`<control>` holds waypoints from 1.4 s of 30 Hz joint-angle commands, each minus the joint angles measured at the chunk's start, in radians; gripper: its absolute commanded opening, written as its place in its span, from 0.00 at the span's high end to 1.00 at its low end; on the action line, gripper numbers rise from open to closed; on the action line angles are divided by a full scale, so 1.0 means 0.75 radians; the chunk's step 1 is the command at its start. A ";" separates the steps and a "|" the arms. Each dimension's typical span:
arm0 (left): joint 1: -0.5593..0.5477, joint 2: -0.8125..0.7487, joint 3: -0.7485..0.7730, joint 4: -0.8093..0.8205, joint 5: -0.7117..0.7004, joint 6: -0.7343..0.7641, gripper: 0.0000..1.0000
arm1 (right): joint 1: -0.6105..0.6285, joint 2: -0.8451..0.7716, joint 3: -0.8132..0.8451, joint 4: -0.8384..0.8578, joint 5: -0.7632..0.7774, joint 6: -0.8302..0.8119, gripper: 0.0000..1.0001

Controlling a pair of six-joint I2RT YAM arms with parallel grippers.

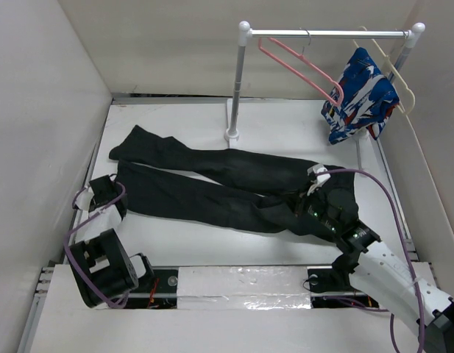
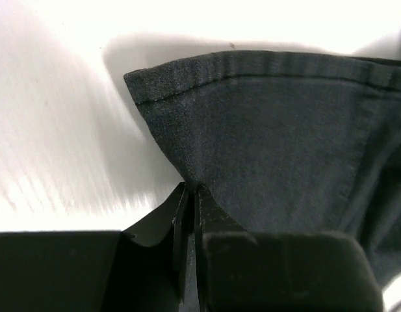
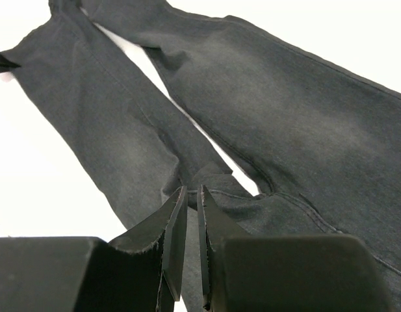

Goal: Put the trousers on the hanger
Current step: Flatten out the trousers at the center of the board.

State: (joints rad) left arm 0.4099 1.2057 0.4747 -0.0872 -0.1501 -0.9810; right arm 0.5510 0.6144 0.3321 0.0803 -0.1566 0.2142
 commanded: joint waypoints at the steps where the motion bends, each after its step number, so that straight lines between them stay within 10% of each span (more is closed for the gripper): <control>1: 0.006 -0.175 -0.019 -0.027 0.034 0.034 1.00 | 0.008 -0.026 0.030 0.020 0.074 0.013 0.83; 15: -0.052 -1.008 0.205 -0.303 0.176 0.287 1.00 | -0.186 0.076 0.005 -0.144 0.440 0.219 0.95; 30: -0.178 -1.190 0.506 -0.395 0.037 0.418 1.00 | -0.456 1.045 0.211 0.341 -0.041 0.328 0.77; 42: -0.328 -1.154 0.649 -0.411 -0.099 0.572 1.00 | -0.598 1.130 0.488 0.233 -0.108 0.261 0.71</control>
State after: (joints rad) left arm 0.1772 0.3309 0.8940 -0.4503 -0.2153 -0.6052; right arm 0.1326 1.5146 0.6308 0.2703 -0.2127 0.4660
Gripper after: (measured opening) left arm 0.021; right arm 0.287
